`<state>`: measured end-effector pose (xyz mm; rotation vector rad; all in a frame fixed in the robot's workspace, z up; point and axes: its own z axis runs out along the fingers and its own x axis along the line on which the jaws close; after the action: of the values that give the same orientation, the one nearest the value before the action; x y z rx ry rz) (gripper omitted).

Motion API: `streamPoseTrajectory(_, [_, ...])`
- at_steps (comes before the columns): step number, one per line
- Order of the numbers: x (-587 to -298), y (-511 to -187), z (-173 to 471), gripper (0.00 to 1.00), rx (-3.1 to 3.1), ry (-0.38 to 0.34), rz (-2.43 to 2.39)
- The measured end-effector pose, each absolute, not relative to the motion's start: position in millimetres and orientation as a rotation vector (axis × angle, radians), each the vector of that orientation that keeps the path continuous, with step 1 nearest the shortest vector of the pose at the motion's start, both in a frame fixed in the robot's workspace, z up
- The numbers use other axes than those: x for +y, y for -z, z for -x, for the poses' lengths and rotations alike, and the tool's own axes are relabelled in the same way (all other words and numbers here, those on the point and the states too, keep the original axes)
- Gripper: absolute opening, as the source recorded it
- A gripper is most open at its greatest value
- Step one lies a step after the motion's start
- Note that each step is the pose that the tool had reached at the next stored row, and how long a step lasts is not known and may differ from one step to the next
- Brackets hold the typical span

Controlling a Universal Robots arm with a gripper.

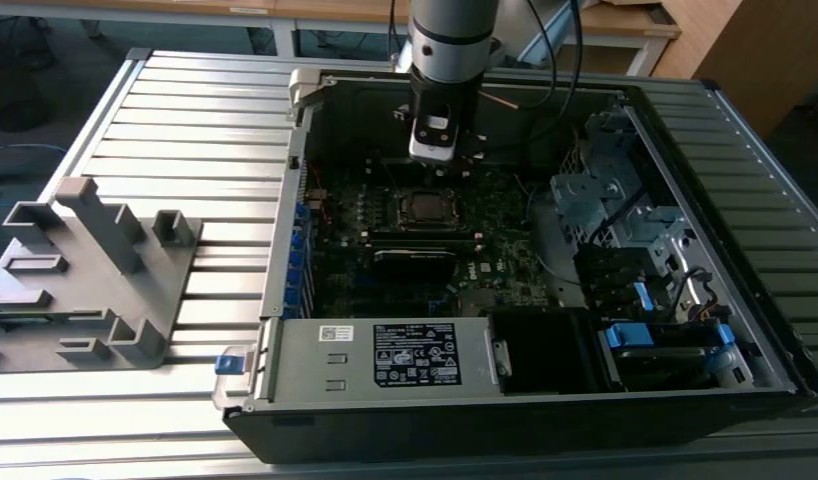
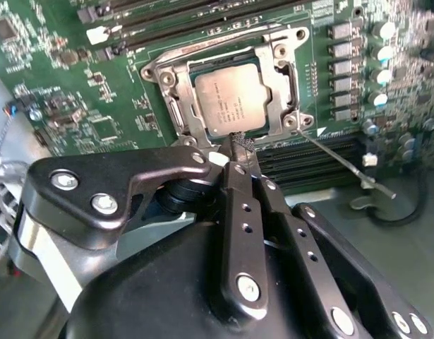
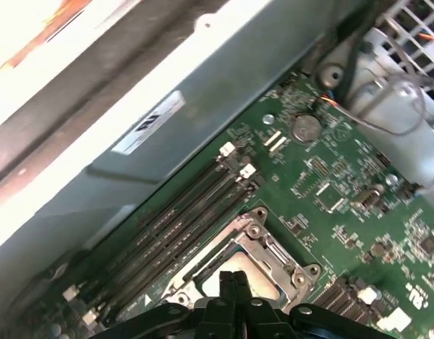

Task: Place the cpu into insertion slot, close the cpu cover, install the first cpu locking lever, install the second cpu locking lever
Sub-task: 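Close the cpu cover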

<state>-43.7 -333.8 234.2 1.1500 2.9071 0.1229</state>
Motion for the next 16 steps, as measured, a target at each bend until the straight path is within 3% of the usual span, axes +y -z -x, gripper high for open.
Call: streamPoseTrajectory(16, [-333.8, -233.0, 43.7, 0.11, 3.043, -0.105, -0.750])
